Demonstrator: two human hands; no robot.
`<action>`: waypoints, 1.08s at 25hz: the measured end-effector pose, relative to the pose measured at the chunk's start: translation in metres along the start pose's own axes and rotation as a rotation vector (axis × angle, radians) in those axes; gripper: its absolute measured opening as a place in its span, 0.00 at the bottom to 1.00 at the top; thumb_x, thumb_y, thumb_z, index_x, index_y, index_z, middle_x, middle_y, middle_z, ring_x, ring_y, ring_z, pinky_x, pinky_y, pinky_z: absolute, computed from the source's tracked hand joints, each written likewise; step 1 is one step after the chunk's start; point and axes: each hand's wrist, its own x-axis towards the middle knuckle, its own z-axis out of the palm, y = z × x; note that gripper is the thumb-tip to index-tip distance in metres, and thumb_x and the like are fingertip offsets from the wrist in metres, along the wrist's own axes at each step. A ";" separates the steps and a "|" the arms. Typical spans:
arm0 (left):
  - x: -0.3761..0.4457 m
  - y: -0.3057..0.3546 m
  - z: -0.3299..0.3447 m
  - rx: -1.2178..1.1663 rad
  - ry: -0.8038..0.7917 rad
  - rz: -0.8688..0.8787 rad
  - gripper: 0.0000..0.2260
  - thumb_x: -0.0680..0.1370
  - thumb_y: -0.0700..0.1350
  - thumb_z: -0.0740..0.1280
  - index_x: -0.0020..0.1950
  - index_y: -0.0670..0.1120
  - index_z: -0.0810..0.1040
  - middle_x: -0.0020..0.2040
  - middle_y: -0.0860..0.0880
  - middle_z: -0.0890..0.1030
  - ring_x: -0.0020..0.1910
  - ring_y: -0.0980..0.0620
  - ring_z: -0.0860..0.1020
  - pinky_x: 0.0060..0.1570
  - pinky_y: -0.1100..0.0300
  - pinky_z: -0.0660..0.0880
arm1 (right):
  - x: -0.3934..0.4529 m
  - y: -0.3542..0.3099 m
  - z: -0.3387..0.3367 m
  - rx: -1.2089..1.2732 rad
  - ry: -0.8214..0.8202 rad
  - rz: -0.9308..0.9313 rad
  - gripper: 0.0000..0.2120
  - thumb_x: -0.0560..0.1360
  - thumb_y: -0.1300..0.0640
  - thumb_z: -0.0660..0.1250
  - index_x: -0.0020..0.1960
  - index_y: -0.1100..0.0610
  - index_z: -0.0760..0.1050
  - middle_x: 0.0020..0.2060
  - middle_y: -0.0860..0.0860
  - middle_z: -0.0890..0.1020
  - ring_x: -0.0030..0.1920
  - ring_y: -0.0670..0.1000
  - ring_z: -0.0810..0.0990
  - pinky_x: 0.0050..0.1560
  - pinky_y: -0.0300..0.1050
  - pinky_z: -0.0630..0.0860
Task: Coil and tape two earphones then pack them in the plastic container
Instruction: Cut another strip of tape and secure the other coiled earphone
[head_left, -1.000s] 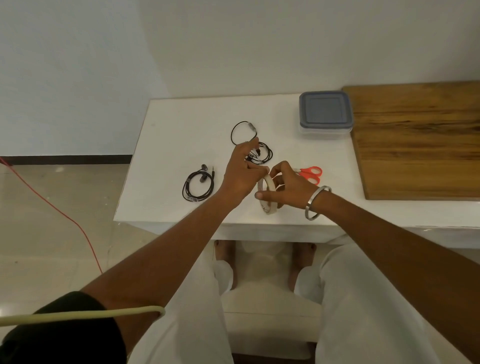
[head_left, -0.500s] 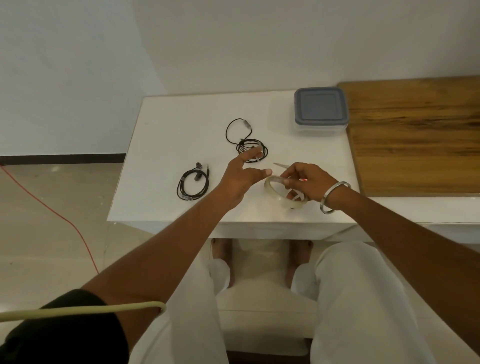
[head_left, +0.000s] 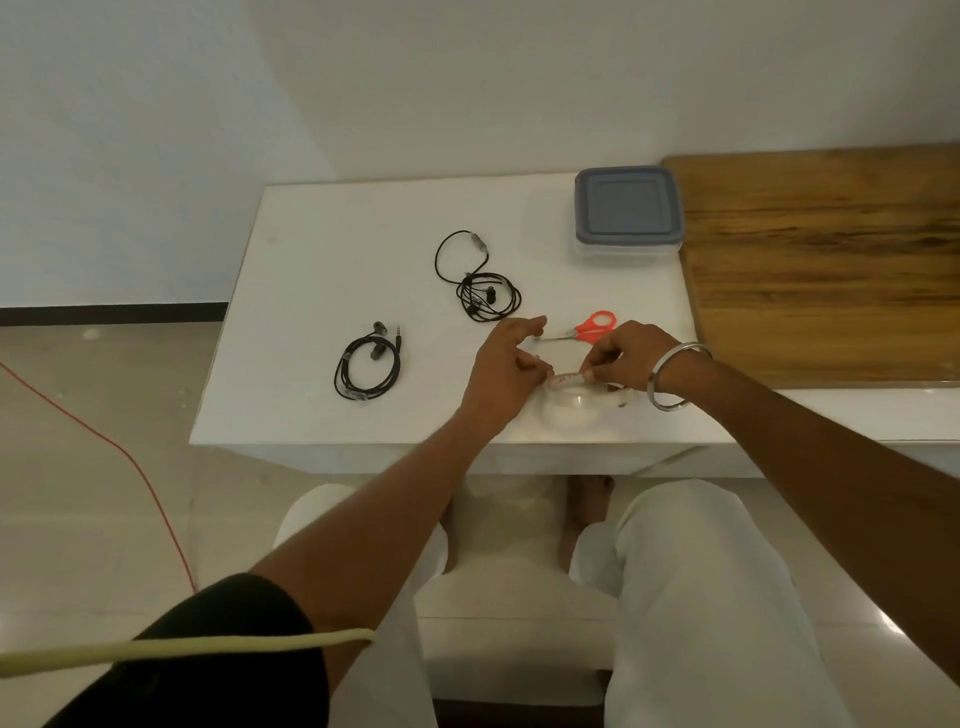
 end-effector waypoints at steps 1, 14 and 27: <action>-0.001 0.000 0.004 0.010 0.024 0.013 0.25 0.71 0.27 0.68 0.66 0.42 0.74 0.59 0.48 0.75 0.35 0.66 0.79 0.43 0.76 0.72 | 0.001 0.000 -0.001 -0.025 0.008 0.001 0.08 0.73 0.54 0.70 0.50 0.55 0.82 0.44 0.50 0.82 0.43 0.49 0.78 0.49 0.41 0.74; 0.018 0.003 0.010 0.180 0.075 -0.196 0.42 0.65 0.37 0.78 0.75 0.44 0.61 0.71 0.46 0.62 0.68 0.47 0.68 0.66 0.48 0.69 | -0.001 0.004 0.007 -0.058 0.133 -0.134 0.05 0.73 0.59 0.70 0.48 0.55 0.80 0.38 0.49 0.78 0.39 0.47 0.74 0.45 0.42 0.72; 0.004 -0.008 -0.010 0.012 0.109 -0.108 0.41 0.67 0.41 0.79 0.75 0.47 0.62 0.68 0.50 0.64 0.42 0.53 0.73 0.42 0.67 0.74 | 0.016 -0.020 0.017 0.132 0.310 -0.221 0.07 0.77 0.57 0.64 0.53 0.55 0.76 0.41 0.48 0.75 0.42 0.48 0.73 0.48 0.42 0.71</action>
